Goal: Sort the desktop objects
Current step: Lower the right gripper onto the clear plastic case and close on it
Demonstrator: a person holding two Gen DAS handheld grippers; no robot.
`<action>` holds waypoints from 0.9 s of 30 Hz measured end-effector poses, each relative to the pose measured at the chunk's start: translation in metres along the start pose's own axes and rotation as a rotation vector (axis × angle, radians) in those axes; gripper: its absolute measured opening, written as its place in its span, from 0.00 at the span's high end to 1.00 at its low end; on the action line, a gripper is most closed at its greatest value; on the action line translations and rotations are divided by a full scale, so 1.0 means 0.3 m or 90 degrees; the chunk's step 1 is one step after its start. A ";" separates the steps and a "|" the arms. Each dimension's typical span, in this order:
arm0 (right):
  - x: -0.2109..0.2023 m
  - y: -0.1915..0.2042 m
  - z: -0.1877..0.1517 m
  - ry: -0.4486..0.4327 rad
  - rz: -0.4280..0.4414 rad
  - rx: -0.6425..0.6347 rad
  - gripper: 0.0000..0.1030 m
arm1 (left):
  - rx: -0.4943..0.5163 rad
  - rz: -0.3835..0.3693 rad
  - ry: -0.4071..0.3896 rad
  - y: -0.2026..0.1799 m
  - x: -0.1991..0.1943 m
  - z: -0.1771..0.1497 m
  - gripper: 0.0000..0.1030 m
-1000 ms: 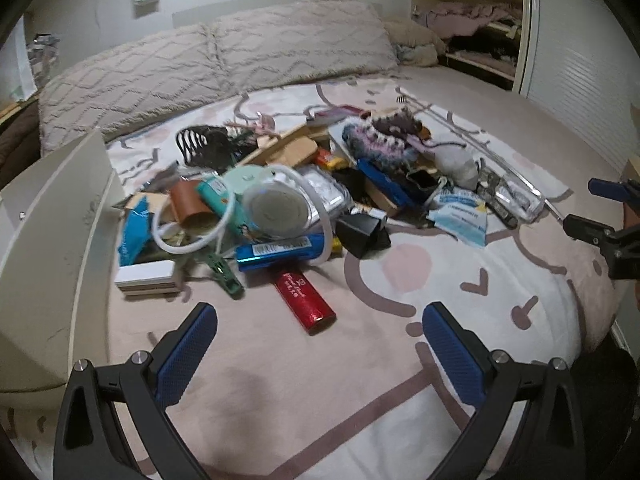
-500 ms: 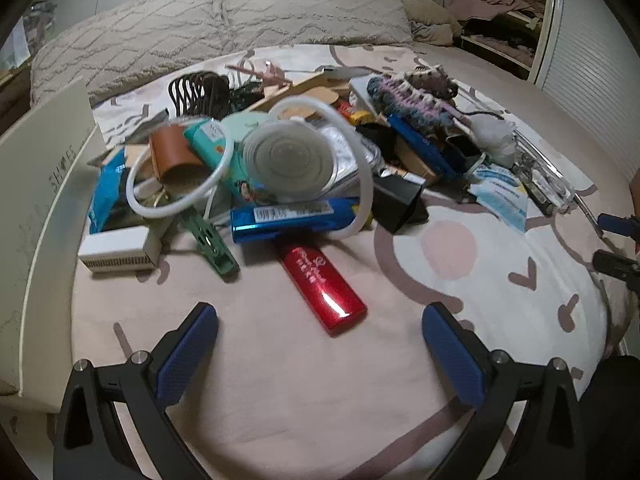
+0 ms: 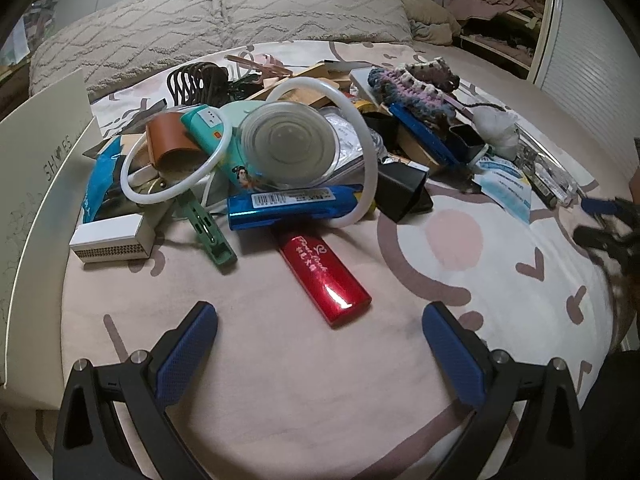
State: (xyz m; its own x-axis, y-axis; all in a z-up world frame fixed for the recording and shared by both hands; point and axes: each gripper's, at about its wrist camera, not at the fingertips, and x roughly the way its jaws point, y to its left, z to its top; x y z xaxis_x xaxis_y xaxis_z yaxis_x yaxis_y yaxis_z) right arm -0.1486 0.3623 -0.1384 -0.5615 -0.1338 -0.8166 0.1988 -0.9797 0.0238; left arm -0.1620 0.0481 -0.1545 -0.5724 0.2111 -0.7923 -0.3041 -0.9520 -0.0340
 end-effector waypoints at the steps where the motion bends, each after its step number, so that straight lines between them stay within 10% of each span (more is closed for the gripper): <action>1: 0.006 -0.006 0.004 -0.003 -0.005 -0.008 0.00 | 0.000 0.000 0.000 0.000 0.000 -0.001 0.00; 21: 0.082 -0.029 0.053 -0.025 -0.053 -0.038 0.00 | -0.062 -0.062 -0.032 0.055 -0.024 -0.003 0.02; 27: 0.068 -0.026 0.035 -0.060 -0.061 -0.030 0.00 | -0.069 -0.033 -0.051 0.050 -0.040 -0.012 0.19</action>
State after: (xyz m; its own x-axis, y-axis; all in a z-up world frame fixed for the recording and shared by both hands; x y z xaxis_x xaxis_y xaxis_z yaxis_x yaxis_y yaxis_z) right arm -0.1700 0.3657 -0.1491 -0.6527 -0.0554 -0.7556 0.1771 -0.9809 -0.0811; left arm -0.1570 0.0305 -0.1477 -0.6178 0.2738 -0.7371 -0.2531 -0.9568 -0.1433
